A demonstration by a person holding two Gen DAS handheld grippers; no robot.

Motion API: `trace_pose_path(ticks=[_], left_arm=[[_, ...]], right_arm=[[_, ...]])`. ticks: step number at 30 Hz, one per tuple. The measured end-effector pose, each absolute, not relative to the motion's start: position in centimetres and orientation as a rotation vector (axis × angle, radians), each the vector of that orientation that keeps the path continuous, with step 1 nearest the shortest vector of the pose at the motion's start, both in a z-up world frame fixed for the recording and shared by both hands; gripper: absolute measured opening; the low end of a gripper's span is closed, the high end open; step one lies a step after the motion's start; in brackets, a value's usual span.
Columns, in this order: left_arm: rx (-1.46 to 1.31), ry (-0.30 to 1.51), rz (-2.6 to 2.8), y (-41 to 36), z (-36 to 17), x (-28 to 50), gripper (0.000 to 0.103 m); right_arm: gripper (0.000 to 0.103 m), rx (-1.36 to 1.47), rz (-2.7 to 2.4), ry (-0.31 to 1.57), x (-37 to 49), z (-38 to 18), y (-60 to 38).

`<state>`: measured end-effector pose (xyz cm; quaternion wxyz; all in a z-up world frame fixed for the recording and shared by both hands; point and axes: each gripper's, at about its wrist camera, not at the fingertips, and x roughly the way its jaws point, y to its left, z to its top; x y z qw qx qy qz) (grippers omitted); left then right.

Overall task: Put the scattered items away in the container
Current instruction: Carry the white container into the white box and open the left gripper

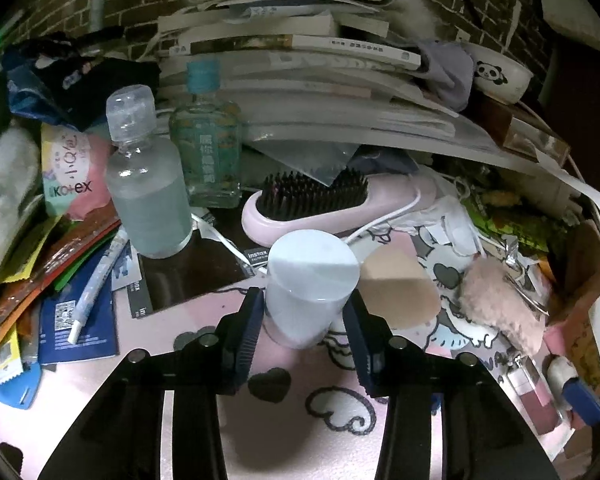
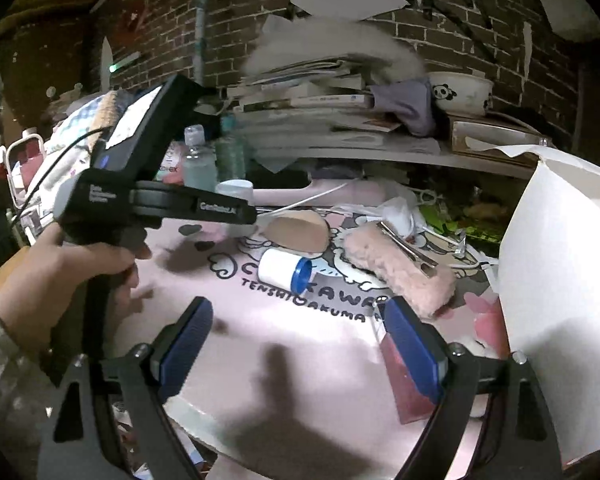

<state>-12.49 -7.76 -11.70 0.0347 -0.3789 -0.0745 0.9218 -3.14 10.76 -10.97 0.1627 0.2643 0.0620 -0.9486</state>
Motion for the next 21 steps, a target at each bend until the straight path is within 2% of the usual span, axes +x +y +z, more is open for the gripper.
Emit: trace_pose_path(ticks=[4,11,21], left_arm=[[-1.123,-0.225,2.826,-7.6,-10.2,-11.2,0.036],[-0.946,-0.192,2.75,-5.0,-4.3,-8.9,0.036],[-0.811,-0.055,2.314,6.0,3.5,-8.2,0.036]], right_arm=[[0.087,0.759,-2.741,0.21,-3.4,-11.2,10.6],[0.087,0.826,-2.743,0.127,-4.5,-11.8,11.4],[0.087,0.864,-2.73,0.083,-4.7,-12.7,11.8]])
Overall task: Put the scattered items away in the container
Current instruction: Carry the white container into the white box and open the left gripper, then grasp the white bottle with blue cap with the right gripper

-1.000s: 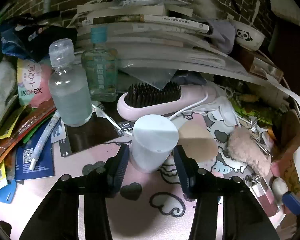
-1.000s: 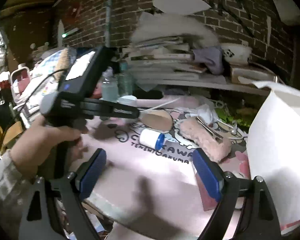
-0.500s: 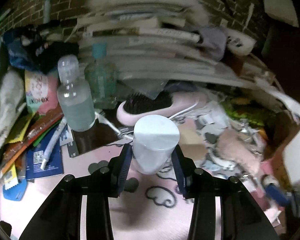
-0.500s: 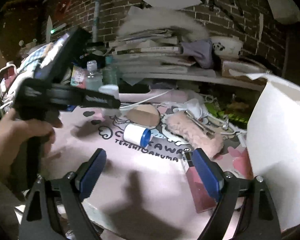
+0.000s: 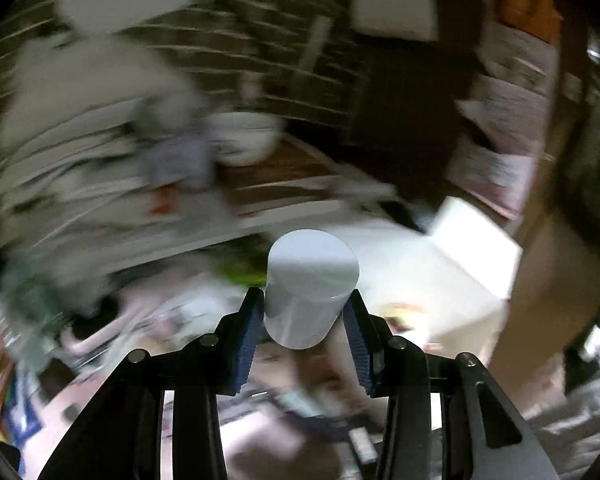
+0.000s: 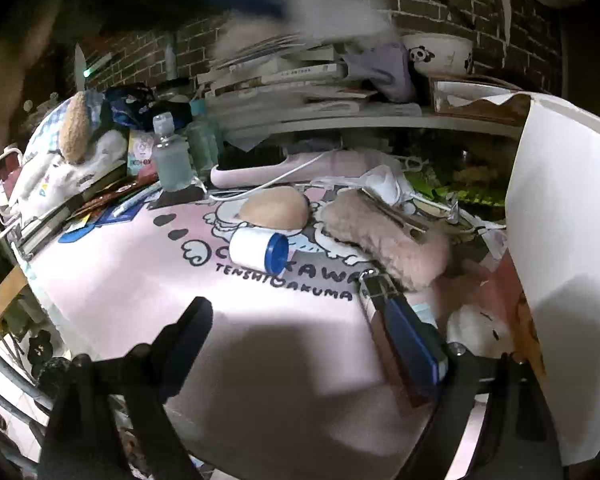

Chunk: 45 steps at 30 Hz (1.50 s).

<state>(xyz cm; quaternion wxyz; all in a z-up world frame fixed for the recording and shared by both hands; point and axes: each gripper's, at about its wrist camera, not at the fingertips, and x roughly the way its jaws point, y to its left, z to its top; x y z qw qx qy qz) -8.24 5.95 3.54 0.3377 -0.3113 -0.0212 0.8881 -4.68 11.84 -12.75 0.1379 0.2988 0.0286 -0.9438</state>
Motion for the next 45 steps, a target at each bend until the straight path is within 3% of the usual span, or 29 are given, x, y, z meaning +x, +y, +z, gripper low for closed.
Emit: trace_pose_path(ticks=[8,17,26,31,35,39,45], left_arm=[[-0.929,0.139,2.012,15.7,5.6,-8.2,0.036],[-1.199,0.378,1.861,23.6,1.4,-10.6,0.036],[-1.33,0.467,1.82,25.7,-2.0,-12.0,0.038],[-1.27,0.452,1.812,25.1,-1.0,-11.2,0.067],[-1.189,0.382,1.816,23.4,1.8,-9.7,0.08],[-1.078,0.323,1.889,19.5,5.4,-7.4,0.1],[-0.996,0.239,2.188,10.9,6.4,-6.0,0.103]], right_arm=[[0.087,0.852,-2.736,0.075,-4.5,-12.8,12.0],[0.087,0.85,-2.722,0.055,-4.4,-12.8,11.9],[0.087,0.839,-2.715,0.025,-4.4,-12.8,12.0],[0.087,0.822,-2.728,0.021,-4.1,-12.9,12.4],[0.087,0.761,-2.759,0.048,-3.2,-12.8,12.5],[0.087,0.673,-2.788,0.041,-2.3,-12.4,12.7],[0.087,0.704,-2.755,0.049,-2.7,-12.4,12.6]])
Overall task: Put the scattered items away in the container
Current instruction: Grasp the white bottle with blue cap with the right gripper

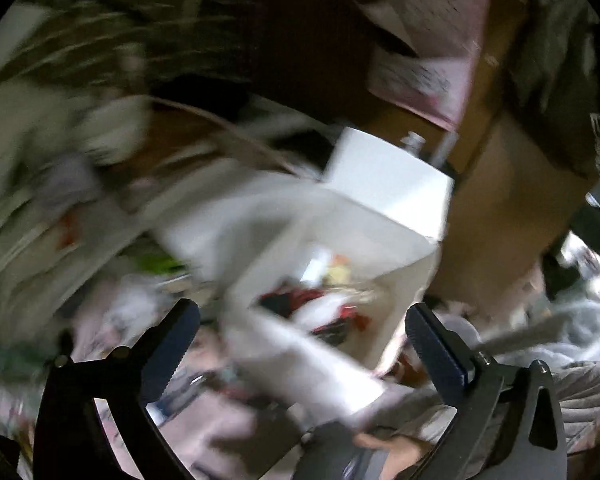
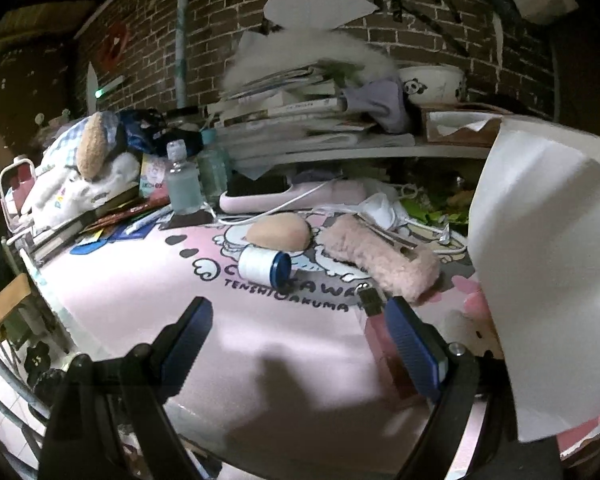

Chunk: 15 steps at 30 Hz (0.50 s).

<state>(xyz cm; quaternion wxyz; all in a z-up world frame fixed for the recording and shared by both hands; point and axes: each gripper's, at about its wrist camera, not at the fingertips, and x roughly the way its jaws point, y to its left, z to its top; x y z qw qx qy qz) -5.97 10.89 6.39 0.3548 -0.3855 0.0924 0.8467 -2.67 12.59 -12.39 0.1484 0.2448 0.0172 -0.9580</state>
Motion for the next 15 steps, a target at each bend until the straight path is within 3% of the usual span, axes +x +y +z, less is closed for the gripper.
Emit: trace_pose_path(ticks=[6,12,15], left_arm=[[-0.917,0.013,2.559,0.9,5.0,-2.9,0.103],[-0.884,-0.202,2.721,-5.7,0.7,0.2,0.103],[-0.942,-0.288,2.765,-7.7,-2.2,0.8,0.103]], right_arm=[[0.086,0.695,-2.769,0.063,-3.1,-12.2,12.4],[0.073,0.735,-2.701,0.076,-4.5,-11.8,11.6],[0.071,0.823,-2.673,0.08,-6.1,-11.8,11.0]])
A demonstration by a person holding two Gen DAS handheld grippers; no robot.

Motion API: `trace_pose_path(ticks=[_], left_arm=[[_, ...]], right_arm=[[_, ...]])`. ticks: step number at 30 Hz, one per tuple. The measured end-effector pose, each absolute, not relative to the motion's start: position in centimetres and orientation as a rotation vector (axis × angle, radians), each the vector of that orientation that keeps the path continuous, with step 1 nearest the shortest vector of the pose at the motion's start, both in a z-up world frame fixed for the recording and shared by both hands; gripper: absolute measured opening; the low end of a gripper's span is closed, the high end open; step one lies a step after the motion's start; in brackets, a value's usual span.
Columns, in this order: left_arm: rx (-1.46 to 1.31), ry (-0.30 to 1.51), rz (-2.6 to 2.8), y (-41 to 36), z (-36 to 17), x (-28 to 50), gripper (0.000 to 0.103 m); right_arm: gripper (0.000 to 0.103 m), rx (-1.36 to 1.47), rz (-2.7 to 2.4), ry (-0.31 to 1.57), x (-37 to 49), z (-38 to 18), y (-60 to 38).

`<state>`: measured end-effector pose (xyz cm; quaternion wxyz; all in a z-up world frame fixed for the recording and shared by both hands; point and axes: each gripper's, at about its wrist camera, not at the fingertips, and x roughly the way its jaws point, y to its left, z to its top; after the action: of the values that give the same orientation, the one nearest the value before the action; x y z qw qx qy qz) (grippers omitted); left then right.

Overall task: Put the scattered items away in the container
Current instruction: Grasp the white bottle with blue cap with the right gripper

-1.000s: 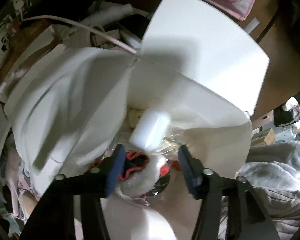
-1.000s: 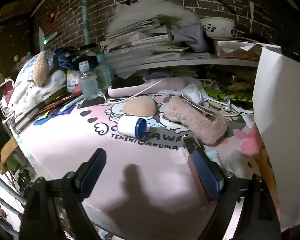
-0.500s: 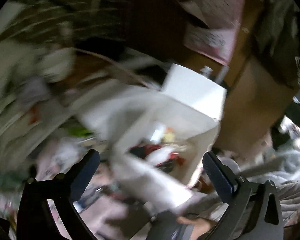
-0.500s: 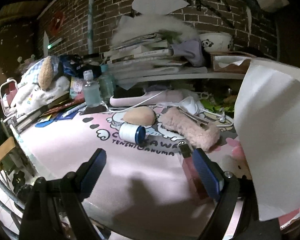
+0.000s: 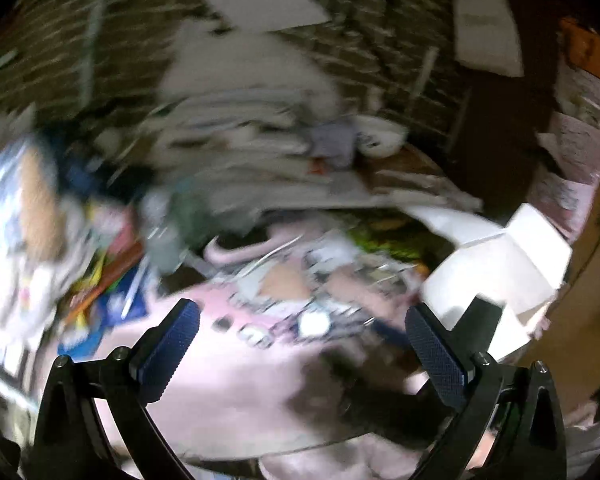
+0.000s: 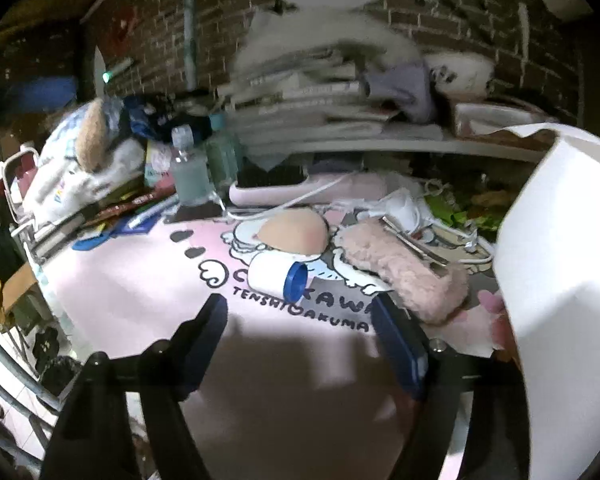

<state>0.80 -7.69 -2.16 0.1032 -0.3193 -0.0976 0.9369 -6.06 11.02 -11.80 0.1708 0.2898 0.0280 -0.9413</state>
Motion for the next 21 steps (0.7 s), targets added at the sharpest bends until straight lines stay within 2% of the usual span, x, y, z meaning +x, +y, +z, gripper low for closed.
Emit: trace_pose_path(ticks=[6,14,15,19,21], left_arm=[[-1.013,-0.467,2.736,-10.8,-5.8,1.7,0.103],[-1.001,-0.46,2.735,-11.0,-6.2,2.0,0.103],[-0.995,-0.461,2.731,-11.0,-6.2,2.0,0.103],[-0.984,-0.456,2.719,-10.7,-6.2,1.9,0.103],[-0.986,-0.456,2.711,-10.5,-6.3,1.9,0.103]], right_arm=[[0.071,0.909,-2.667,0.121,-7.9,-11.7,9.0],[0.07,1.053,-2.703,0.166,-10.2,-12.6,7.2],[0.068,1.062,-2.705,0.168,-10.4,-12.6,7.2],[0.046,1.124,-2.674,0.138,-11.4,-13.1,7.2],[0.044,1.125,-2.675,0.134,-11.5,-13.2,7.3]])
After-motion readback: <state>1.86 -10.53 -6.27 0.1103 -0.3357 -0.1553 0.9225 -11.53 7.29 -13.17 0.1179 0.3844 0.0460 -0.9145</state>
